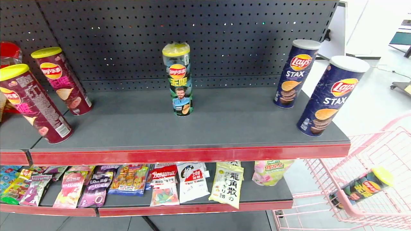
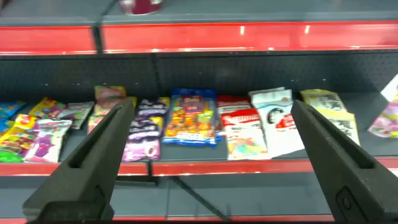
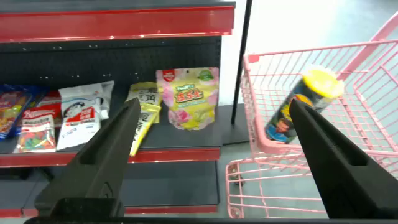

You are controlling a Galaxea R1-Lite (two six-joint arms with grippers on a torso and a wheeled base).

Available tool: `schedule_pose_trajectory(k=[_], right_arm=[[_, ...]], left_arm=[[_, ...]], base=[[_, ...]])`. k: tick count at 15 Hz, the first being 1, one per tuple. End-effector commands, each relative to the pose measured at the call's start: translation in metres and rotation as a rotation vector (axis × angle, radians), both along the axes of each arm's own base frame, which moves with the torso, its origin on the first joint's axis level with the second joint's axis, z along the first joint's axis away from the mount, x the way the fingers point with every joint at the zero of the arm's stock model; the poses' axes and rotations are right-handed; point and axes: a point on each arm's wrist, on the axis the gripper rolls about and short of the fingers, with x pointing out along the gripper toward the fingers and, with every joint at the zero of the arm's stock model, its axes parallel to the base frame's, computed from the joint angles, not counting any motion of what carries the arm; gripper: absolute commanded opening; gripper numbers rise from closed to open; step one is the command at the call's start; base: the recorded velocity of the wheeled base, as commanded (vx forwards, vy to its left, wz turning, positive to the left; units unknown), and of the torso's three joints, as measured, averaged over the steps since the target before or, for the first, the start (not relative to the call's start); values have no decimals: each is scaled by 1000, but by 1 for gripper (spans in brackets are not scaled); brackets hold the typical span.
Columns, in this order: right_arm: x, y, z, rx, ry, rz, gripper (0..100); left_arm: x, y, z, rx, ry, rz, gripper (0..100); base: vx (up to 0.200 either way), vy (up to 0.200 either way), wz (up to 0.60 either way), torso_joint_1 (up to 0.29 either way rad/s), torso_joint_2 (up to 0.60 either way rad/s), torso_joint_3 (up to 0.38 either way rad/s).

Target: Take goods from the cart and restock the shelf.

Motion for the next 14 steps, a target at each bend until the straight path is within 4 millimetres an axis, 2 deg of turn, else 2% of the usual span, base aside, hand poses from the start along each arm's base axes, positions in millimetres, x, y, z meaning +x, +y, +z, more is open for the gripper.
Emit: schedule_pose_trajectory(k=[1, 8, 14], right_arm=[[0, 0, 0, -1, 0, 0, 100], [0, 0, 0, -1, 0, 0, 100], [0, 0, 0, -2, 0, 0, 100]], left_arm=[[0, 0, 0, 0, 0, 0, 100], [0, 0, 0, -2, 1, -1, 100], [0, 0, 0, 0, 0, -1, 100]], base=[[0, 0, -600, 2, 2, 2], [0, 0, -600, 1, 1, 4], [0, 0, 0, 0, 0, 0]])
